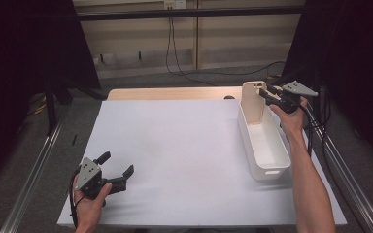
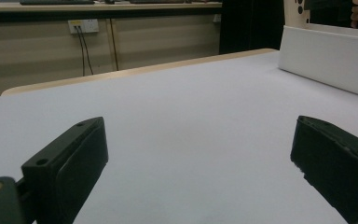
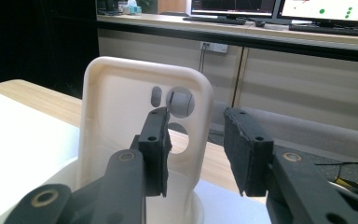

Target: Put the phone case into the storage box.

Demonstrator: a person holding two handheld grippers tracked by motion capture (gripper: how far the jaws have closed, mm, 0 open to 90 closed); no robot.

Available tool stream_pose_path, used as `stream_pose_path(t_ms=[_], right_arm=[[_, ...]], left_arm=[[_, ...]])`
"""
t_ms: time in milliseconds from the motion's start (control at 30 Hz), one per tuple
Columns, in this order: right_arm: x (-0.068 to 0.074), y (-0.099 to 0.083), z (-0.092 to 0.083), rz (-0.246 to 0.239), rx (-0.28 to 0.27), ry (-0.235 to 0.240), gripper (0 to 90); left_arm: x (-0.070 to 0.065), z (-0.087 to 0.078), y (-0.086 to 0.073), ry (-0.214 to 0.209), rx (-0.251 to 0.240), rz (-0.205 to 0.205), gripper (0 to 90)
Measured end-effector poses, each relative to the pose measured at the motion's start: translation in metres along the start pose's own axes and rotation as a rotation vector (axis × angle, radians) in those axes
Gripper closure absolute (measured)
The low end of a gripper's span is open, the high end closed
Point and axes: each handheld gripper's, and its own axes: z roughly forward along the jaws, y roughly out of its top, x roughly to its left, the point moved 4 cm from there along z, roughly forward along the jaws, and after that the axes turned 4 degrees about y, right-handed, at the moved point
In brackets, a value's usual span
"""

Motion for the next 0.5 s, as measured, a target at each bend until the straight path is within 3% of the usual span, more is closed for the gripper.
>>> stream_pose_path(t_ms=[233, 500], right_arm=[[0.0013, 0.002, -0.0017, 0.013, -0.003, -0.001, 53.0], [0.0006, 0.0067, -0.006, 0.038, 0.005, -0.019, 28.6]], left_arm=[[0.0003, 0.0014, 0.001, -0.004, 0.003, 0.002, 3.9], [0.0019, 0.0034, 0.0049, 0.005, -0.009, -0.007, 3.9]])
